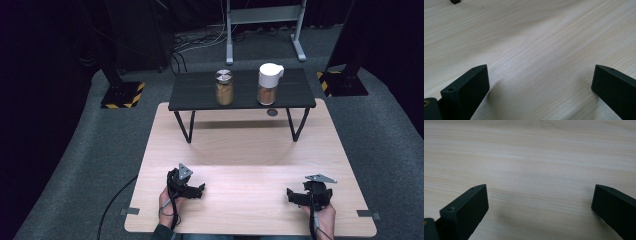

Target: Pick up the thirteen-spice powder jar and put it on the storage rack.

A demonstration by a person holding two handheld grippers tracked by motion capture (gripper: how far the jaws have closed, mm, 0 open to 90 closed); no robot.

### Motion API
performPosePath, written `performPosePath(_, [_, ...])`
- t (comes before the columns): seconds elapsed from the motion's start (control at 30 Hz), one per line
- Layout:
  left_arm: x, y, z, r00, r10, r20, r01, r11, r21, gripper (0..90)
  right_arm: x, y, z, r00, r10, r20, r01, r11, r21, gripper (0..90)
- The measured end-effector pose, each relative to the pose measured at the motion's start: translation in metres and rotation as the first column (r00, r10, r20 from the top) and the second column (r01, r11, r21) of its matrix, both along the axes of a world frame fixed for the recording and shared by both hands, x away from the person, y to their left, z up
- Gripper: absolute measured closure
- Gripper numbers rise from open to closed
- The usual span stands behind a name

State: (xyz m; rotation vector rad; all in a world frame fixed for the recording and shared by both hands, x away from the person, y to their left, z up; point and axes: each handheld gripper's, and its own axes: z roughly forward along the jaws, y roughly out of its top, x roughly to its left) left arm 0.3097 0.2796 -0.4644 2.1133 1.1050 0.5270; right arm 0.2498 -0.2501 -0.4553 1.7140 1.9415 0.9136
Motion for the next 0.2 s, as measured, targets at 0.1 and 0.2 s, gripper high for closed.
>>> performPosePath(0.1, [0.0000, -0.0002, 0.0000, 1.0000, 0.001, 0.000, -0.001, 1.0000, 0.000, 1.0, -0.0048, 0.0050, -0.0099, 0.9987, 0.003, 0.051, -0.002, 0.9999, -0.013, 0.0])
performPosePath(0.2, [-0.0001, -0.0004, 0.0000, 1.0000, 0.003, 0.000, -0.003, 1.0000, 0.001, 0.9, -0.0045, 0.0068, -0.0123, 0.9979, -0.001, 0.064, 0.002, 0.9998, -0.017, 0.0])
